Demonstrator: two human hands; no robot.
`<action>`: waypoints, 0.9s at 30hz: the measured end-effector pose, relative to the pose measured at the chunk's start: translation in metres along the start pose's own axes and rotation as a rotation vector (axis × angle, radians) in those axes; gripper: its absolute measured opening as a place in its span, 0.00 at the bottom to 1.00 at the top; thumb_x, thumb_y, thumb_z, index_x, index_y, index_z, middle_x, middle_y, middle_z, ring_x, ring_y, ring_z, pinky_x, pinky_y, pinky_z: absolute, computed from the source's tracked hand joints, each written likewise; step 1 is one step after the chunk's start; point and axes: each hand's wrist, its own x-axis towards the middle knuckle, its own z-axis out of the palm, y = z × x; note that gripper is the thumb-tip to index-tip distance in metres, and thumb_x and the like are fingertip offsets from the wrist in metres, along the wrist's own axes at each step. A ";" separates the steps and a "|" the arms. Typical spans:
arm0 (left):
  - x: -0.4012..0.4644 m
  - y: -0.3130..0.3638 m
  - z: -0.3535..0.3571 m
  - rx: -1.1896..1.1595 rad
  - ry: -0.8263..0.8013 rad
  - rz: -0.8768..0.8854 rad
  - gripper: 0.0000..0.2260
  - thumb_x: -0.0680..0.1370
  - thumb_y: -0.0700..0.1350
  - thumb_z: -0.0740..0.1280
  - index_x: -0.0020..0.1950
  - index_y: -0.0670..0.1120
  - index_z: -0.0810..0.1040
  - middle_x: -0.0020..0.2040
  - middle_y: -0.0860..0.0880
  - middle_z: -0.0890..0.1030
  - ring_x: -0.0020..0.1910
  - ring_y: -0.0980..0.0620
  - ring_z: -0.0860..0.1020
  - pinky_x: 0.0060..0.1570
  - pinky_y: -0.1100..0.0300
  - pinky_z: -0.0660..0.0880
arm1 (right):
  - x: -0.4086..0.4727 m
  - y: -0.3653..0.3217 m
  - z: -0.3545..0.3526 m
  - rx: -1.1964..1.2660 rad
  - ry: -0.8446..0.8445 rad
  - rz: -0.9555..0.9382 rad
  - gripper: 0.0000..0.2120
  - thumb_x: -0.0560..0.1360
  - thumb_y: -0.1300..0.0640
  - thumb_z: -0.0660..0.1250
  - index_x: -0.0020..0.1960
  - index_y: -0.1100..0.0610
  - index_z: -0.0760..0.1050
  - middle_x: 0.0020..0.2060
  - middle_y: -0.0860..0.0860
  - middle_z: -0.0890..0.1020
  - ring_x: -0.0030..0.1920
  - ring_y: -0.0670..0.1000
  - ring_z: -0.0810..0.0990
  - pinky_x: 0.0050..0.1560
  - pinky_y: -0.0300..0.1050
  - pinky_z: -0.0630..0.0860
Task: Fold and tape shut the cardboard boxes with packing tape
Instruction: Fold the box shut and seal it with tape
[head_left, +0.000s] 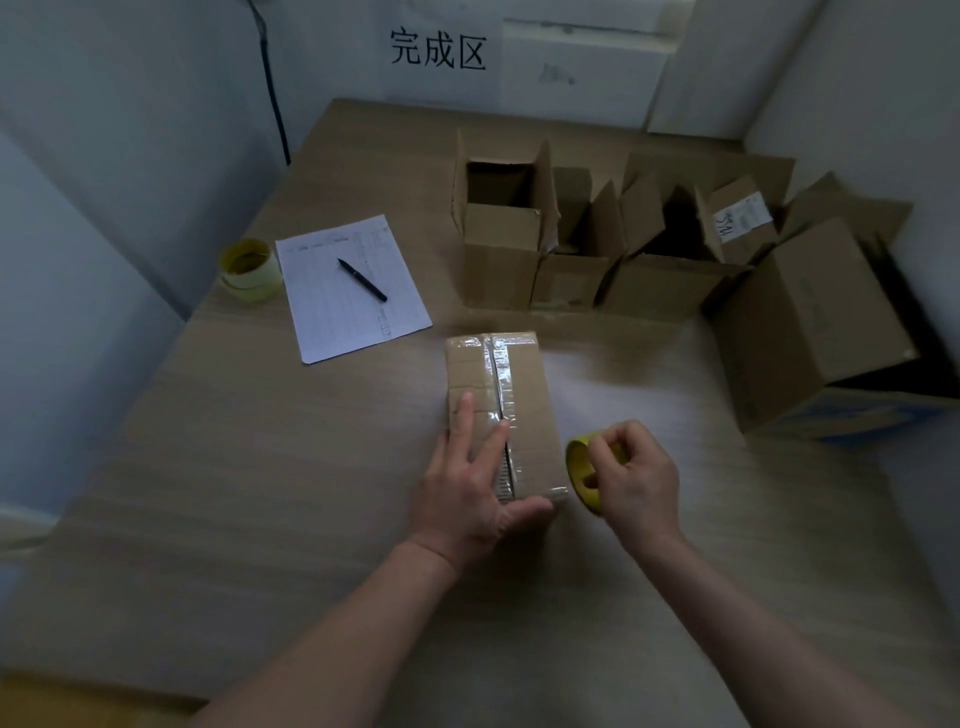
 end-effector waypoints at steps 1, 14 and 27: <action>0.000 0.000 0.000 -0.004 -0.001 -0.004 0.44 0.69 0.76 0.55 0.74 0.47 0.69 0.79 0.40 0.54 0.73 0.34 0.64 0.62 0.41 0.73 | -0.002 0.007 -0.011 -0.051 -0.014 -0.003 0.10 0.73 0.55 0.71 0.36 0.49 0.72 0.31 0.49 0.77 0.34 0.55 0.81 0.34 0.58 0.79; -0.002 0.001 0.000 -0.038 0.053 -0.020 0.42 0.68 0.75 0.58 0.73 0.48 0.71 0.79 0.42 0.56 0.71 0.37 0.67 0.60 0.45 0.73 | -0.095 0.065 -0.060 -0.558 -0.452 -0.236 0.18 0.69 0.50 0.73 0.55 0.39 0.70 0.40 0.40 0.79 0.40 0.43 0.79 0.39 0.42 0.75; -0.001 -0.004 -0.003 -0.095 -0.057 -0.027 0.45 0.66 0.75 0.61 0.76 0.52 0.63 0.81 0.49 0.47 0.76 0.43 0.59 0.65 0.46 0.69 | -0.054 0.005 -0.018 -0.312 -0.173 -0.451 0.24 0.78 0.33 0.55 0.68 0.44 0.69 0.67 0.51 0.69 0.64 0.49 0.68 0.59 0.39 0.67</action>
